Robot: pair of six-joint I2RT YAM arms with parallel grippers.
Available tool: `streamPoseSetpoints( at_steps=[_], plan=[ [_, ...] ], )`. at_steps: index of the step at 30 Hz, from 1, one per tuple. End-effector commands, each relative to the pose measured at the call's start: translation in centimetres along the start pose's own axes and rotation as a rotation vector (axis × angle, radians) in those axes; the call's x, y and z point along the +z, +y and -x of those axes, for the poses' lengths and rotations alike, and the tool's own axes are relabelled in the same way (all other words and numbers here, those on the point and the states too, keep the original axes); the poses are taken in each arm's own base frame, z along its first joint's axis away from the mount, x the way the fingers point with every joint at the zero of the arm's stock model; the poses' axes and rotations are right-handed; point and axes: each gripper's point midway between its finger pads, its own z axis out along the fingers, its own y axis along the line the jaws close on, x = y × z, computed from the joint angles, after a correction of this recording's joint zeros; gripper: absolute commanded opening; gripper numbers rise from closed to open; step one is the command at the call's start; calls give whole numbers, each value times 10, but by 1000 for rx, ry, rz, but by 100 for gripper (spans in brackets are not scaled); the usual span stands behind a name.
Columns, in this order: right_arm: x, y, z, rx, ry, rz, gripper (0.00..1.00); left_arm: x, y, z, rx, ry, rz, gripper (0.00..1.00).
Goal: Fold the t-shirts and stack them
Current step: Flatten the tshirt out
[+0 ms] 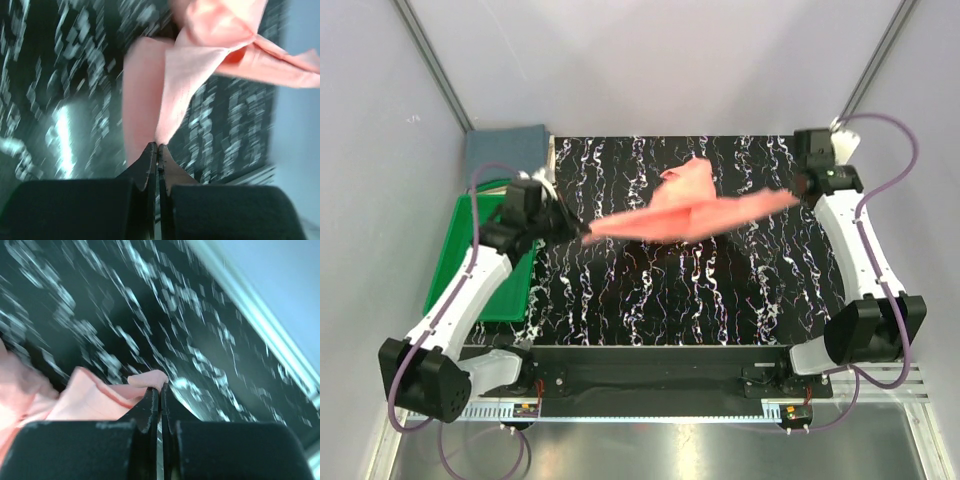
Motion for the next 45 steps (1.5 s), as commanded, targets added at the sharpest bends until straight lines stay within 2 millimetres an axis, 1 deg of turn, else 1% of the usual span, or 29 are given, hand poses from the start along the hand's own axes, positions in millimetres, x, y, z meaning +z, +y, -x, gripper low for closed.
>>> streamPoseSetpoints(
  at_steps=[1,3,4,6,7,9,11,12,14,15,16,17,18,19,23,27,31,32,34,35,36,37,38,39,41,42,43,44,45],
  plan=[
    [5,-21,-42,14,81,-35,0,1,35,-37,22,50,46,0],
    [11,-37,-46,38,95,-72,0,0,47,-42,43,43,80,0],
    [10,-35,-44,40,95,-63,0,-1,49,-42,45,39,84,0],
    [9,-42,-27,97,83,-57,0,-4,44,-37,43,33,78,0],
    [3,-42,-23,102,85,-53,0,-11,32,-25,53,5,55,0],
    [-10,-37,-9,140,65,-14,0,-23,20,-16,58,-15,44,0],
    [-29,-35,-2,167,62,40,0,-42,1,7,82,-88,28,0],
    [-45,-37,4,179,49,71,0,-60,-9,21,95,-143,31,0],
    [-64,-38,10,196,37,116,0,-80,-13,28,113,-182,57,0],
    [-83,-42,21,222,-5,149,0,-93,-18,34,123,-219,54,0],
    [-93,-46,23,235,-19,159,0,-108,-26,47,137,-276,53,0],
    [-103,-49,29,251,-42,171,0,-115,-29,47,143,-281,52,0],
    [-123,-57,39,281,-89,188,0,-121,-33,51,151,-296,46,0],
    [-133,-63,46,299,-117,187,0,-133,-44,59,166,-326,25,0],
    [-183,-76,84,382,-265,261,0,-149,-59,67,178,-337,7,0],
    [-217,-73,101,417,-363,393,0,-163,-69,70,182,-369,-29,0],
    [-203,-55,85,395,-302,450,0,-139,-59,68,210,-314,2,0],
    [-184,-49,69,376,-253,436,0,-126,-53,68,210,-299,17,0],
    [-170,-37,61,383,-238,468,0,-97,-37,60,196,-252,42,0],
    [-148,-27,48,384,-206,469,0,-73,-28,61,185,-242,44,0],
    [-139,-19,43,381,-190,487,0,-60,-27,60,178,-227,31,0],
    [-122,-7,25,365,-134,509,0,-37,-28,67,159,-230,12,0],
    [-116,1,24,367,-129,532,0,-23,-26,67,145,-211,7,0],
    [-104,13,29,367,-137,556,0,-13,-32,70,136,-193,-21,0],
    [-91,27,40,352,-139,559,0,16,-46,95,142,-202,-57,0],
    [-90,27,49,353,-157,549,0,24,-51,106,150,-217,-61,0],
    [-99,24,71,366,-213,539,0,31,-59,121,156,-246,-76,0],
    [-98,24,79,356,-230,525,0,48,-66,140,155,-260,-86,0],
    [-103,20,89,361,-256,516,0,55,-75,148,143,-263,-120,0]
  ],
)
